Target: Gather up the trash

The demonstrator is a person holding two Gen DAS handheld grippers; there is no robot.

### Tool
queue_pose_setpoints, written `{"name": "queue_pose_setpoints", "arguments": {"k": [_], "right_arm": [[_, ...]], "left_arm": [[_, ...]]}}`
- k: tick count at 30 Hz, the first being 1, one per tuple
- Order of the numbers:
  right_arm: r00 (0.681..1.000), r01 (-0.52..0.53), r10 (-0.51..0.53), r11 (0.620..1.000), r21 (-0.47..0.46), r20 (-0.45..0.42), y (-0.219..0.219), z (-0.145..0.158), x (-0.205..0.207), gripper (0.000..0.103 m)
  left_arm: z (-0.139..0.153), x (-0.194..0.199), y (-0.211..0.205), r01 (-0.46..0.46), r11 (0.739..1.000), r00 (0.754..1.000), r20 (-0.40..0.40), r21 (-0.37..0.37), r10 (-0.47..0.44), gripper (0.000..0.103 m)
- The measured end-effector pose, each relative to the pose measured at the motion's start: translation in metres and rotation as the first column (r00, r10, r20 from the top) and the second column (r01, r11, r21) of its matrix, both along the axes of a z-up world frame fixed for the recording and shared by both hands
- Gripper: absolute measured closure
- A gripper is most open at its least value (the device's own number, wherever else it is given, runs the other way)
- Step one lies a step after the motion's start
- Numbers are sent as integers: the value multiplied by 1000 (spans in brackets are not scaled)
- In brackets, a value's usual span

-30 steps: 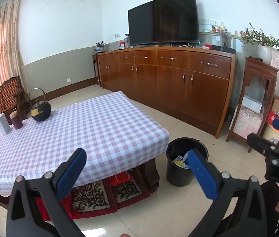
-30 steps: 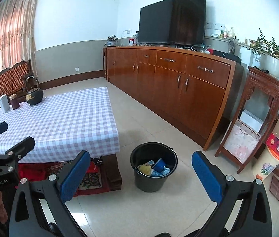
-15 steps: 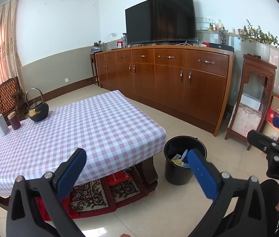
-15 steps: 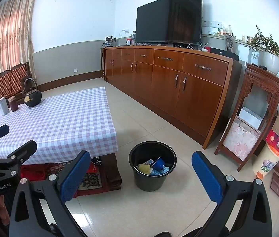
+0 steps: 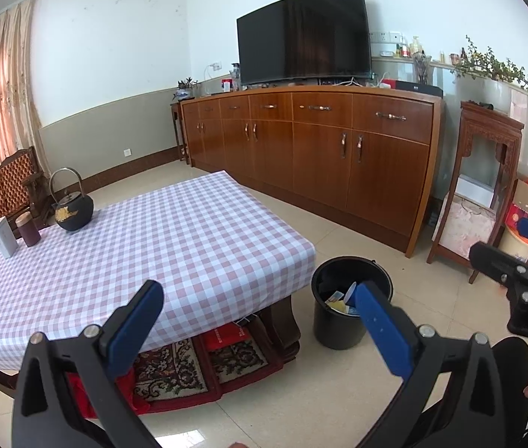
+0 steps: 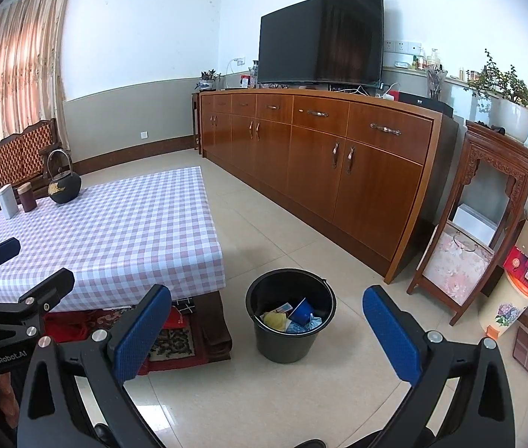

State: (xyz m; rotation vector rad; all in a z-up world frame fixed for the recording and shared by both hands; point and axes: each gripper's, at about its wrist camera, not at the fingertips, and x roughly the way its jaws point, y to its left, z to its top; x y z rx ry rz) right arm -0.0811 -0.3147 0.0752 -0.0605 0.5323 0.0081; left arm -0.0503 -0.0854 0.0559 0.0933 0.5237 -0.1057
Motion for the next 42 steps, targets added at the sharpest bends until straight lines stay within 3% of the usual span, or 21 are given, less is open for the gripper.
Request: {"name": "queue_pose_setpoints", "arguments": {"k": [42], "right_arm": [[1000,3,-3,1000,6,2,1,-3,-5,0]], "left_arm": [[-3,-1,-6,15,1000,1000,-11,5,-15,0]]}}
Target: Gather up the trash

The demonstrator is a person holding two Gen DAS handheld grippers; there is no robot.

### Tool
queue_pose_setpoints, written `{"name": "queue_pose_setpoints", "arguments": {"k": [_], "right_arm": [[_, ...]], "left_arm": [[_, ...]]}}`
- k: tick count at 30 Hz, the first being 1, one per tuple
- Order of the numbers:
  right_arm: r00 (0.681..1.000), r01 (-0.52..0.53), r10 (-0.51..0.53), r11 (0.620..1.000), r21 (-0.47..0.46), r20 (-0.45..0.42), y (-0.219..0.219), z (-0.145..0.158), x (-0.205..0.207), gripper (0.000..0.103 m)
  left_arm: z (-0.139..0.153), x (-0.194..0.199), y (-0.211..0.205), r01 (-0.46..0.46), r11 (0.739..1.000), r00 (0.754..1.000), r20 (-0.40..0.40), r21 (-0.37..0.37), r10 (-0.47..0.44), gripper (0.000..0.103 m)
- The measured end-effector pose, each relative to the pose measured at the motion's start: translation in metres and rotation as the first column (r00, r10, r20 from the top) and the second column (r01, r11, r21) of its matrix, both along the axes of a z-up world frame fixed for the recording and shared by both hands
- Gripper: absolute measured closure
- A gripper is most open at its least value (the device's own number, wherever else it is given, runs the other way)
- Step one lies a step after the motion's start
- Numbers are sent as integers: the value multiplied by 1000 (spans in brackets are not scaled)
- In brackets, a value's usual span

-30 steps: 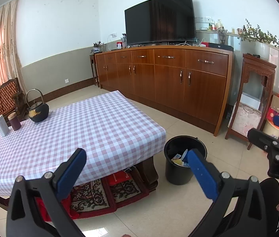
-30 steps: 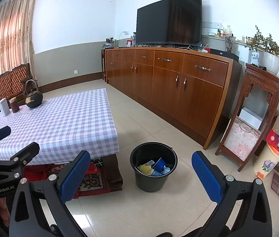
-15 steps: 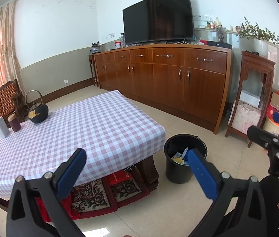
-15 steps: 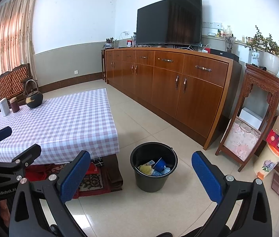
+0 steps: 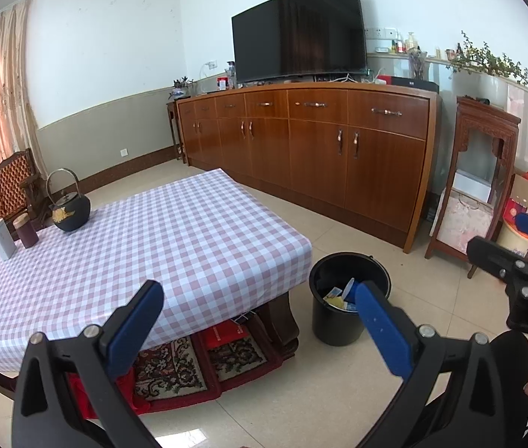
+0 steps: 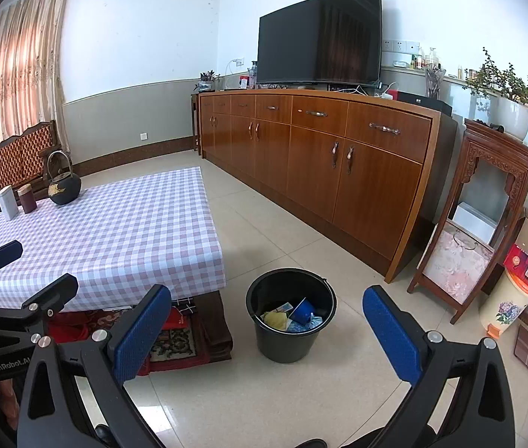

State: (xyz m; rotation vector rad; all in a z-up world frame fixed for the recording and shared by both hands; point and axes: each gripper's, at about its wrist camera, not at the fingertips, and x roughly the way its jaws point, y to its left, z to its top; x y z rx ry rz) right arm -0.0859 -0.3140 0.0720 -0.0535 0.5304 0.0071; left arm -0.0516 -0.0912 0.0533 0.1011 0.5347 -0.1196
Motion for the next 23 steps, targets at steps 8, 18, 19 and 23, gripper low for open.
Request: {"name": "queue_pose_setpoints", "arguments": {"k": [8,18,19,23], "right_arm": [[1000,-1,1,1000,1,-5,1,1,2,0],[1000,0,0,1000,0,-12,1,1,3,0],[1000,0,0,1000,1,-13,1,1,3,0],[1000,0,0,1000,-1,-12,2,2,4,0]], "left_arm": [[-5,1,-3,43,999,999,-12,12,-43,0],[-3,1,-3,65,998,998,-1,18,-65,1],[-2,0,-3,70,997,997,6,18,-71,1],[-1,-1,-6,119,993,993,0,-1,-119,1]]}}
